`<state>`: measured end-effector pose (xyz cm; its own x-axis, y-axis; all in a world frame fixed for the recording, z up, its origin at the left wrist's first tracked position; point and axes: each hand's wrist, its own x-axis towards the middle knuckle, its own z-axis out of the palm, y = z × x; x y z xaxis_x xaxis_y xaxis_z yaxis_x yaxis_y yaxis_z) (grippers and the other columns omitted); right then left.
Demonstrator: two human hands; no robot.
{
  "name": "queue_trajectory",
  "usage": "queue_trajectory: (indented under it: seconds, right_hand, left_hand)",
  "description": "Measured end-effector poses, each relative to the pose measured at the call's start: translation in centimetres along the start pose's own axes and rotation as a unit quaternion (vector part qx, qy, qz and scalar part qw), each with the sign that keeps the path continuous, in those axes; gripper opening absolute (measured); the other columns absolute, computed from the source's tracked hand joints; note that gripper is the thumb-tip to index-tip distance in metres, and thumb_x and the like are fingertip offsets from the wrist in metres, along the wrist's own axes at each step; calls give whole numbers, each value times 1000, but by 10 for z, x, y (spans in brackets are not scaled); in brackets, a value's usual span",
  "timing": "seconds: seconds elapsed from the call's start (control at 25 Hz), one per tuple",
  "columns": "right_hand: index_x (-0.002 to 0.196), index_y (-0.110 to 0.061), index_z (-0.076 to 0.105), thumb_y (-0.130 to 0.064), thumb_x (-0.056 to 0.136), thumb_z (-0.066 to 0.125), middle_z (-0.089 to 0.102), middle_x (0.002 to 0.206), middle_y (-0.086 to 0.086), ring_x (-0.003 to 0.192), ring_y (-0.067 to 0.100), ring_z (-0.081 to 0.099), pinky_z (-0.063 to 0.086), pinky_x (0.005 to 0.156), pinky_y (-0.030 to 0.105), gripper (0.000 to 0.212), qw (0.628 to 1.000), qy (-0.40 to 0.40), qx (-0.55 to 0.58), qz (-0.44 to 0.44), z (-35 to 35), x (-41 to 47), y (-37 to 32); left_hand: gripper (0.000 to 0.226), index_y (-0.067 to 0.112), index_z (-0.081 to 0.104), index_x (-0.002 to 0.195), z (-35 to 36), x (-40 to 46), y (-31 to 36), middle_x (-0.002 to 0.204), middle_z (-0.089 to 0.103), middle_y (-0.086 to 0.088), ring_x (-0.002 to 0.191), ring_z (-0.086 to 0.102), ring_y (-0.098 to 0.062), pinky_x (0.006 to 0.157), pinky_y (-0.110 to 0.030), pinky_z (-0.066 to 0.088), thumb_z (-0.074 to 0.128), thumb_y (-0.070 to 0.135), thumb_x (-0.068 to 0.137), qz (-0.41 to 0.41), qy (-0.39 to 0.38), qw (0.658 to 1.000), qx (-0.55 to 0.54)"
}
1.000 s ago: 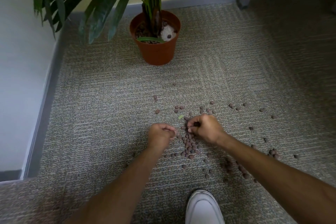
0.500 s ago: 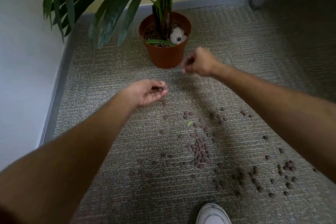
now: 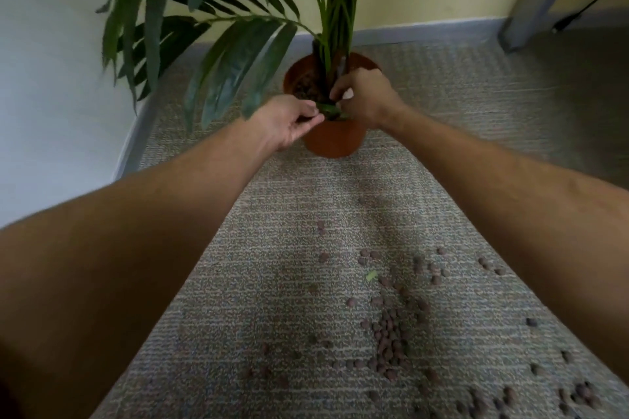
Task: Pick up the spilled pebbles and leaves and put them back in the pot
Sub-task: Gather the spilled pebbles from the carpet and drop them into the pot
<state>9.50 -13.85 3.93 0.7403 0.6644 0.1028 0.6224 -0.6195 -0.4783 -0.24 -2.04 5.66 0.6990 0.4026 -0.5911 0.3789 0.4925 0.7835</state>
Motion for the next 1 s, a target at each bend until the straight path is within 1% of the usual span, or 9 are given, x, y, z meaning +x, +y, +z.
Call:
queue_trajectory:
  seconds: [0.12, 0.24, 0.32, 0.4, 0.52, 0.6, 0.72, 0.84, 1.0]
  right_hand:
    - [97, -16, 75, -2, 82, 59, 72, 106, 10, 101, 26, 65, 50, 90, 29, 26, 999, 48, 10, -8, -1, -4, 7]
    - [93, -15, 75, 4, 81, 55, 73, 102, 9, 97, 23, 67, 52, 88, 30, 30, 996, 78, 41, 16, -4, -17, 15]
    - [93, -15, 75, 5, 84, 55, 73, 103, 6, 93, 16, 67, 53, 86, 25, 29, 994, 78, 69, 45, -4, -34, 24]
    - [92, -19, 75, 0, 86, 59, 73, 95, -1, 84, 6, 64, 50, 79, 17, 25, 990, 66, 106, 70, -4, -57, 36]
    - [91, -20, 73, -10, 88, 63, 70, 87, -6, 81, 7, 64, 54, 81, 30, 15, 977, 43, 171, 117, -1, -105, 53]
    - [90, -23, 72, -19, 89, 64, 71, 87, -6, 83, 12, 65, 51, 78, 29, 9, 978, 28, 137, 153, 10, -152, 63]
    - [97, -28, 69, -30, 89, 62, 74, 91, 0, 78, 17, 65, 51, 72, 29, 11, 982, -56, 13, 181, 26, -223, 73]
    - [114, -26, 63, -40, 90, 58, 71, 106, 5, 96, 25, 65, 52, 81, 34, 28, 960, -191, -94, 181, 35, -276, 76]
    - [136, -25, 44, -47, 88, 58, 46, 137, 4, 117, 27, 55, 48, 91, 36, 55, 943, -274, -88, 167, 44, -327, 67]
  left_hand:
    - [36, -7, 48, 128, 11, 8, 6, 136, 49, -17, 119, 54, -25, 79, -17, 50, 44, -11, 93, 33, 20, 999, 8]
    - [22, 9, 59, 113, 15, 10, 6, 108, 60, -8, 90, 57, -13, 78, -24, 50, 50, 4, 94, 89, 50, 992, 77]
    - [23, 14, 62, 113, 10, 9, 2, 105, 58, -2, 91, 54, -13, 84, -27, 45, 50, 11, 93, 158, 68, 976, 132]
    - [27, 18, 60, 118, -2, 2, -10, 113, 59, 2, 92, 56, -7, 75, -20, 43, 51, 14, 93, 220, 95, 951, 198]
    - [28, 22, 60, 119, -28, -24, -58, 112, 63, 4, 66, 58, 4, 52, -13, 46, 56, 19, 92, 237, 131, 925, 267]
    - [29, 21, 58, 121, -51, -46, -118, 124, 59, -2, 98, 62, -9, 80, -29, 54, 55, 24, 93, 234, 145, 889, 366]
    - [37, 17, 54, 127, -84, -86, -214, 145, 43, -4, 139, 28, -23, 117, -42, 19, 49, 33, 94, 217, 112, 807, 538]
    - [59, 19, 36, 142, -102, -119, -281, 158, 18, -3, 147, 3, -21, 118, -44, 6, 40, 53, 93, 161, 73, 753, 634]
    - [81, 18, 16, 149, -101, -147, -318, 161, -3, -4, 147, -7, -25, 118, -46, 2, 33, 66, 87, 189, -35, 670, 717]
